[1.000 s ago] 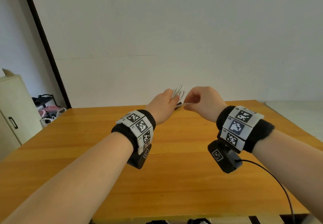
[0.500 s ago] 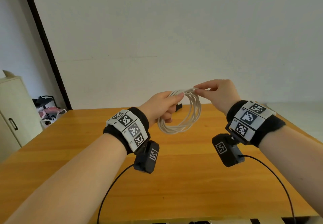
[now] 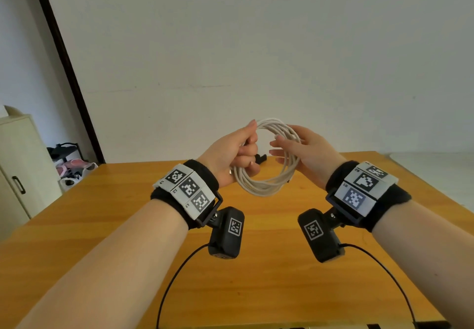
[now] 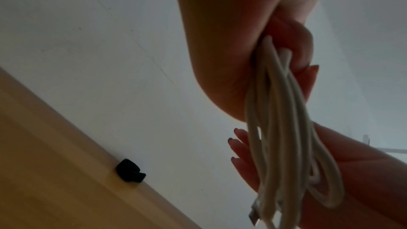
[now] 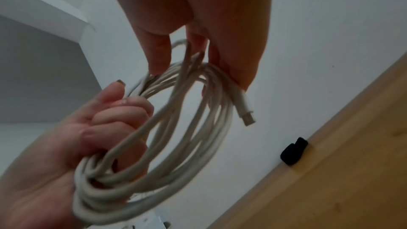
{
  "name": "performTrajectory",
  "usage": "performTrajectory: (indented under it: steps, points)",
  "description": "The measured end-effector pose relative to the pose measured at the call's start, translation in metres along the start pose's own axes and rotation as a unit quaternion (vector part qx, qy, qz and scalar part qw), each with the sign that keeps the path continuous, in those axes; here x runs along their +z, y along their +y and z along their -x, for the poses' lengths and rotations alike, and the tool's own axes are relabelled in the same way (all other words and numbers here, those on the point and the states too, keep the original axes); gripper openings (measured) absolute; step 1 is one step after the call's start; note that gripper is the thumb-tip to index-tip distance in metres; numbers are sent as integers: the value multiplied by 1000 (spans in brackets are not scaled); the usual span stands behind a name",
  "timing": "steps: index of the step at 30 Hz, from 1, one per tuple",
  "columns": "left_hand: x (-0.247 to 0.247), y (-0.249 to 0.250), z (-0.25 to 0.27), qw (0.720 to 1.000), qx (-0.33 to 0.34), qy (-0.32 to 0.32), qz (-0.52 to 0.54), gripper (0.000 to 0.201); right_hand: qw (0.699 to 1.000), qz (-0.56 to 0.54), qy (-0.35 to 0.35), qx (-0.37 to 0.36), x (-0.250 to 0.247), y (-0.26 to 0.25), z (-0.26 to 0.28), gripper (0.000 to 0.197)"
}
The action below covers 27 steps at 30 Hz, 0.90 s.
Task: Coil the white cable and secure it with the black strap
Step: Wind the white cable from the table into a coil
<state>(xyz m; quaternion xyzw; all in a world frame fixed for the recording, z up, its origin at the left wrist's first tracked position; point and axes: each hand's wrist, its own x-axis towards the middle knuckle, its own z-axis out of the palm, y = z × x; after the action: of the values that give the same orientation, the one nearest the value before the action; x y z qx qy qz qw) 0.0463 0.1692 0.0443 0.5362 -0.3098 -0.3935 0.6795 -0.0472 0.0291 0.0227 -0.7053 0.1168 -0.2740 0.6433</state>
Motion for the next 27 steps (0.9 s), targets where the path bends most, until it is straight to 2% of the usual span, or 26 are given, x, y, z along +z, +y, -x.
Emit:
performTrajectory:
  steps: [6,10,13,17,21,23,27]
  points:
    - [0,1,0,1000,1,2,17,39,991,-130,-21,30,-4,-1,-1,34]
    - [0,-2,-3,992,40,78,-88,32,981,-187,-41,33,-8,-2,-1,20]
    - [0,-7,-8,977,78,112,-161,31,982,-186,-32,25,-6,-2,-2,16]
    - [-4,-7,-10,961,70,126,-234,33,984,-178,-20,14,-6,-4,-4,14]
    - [-5,-2,-14,913,72,113,-384,34,991,-133,7,-10,-6,-5,-12,18]
    - [-4,2,-17,910,76,105,-394,28,994,-110,15,-16,-4,-3,-16,21]
    - [-1,5,-24,927,91,94,-351,26,992,-123,33,-13,0,-2,-23,23]
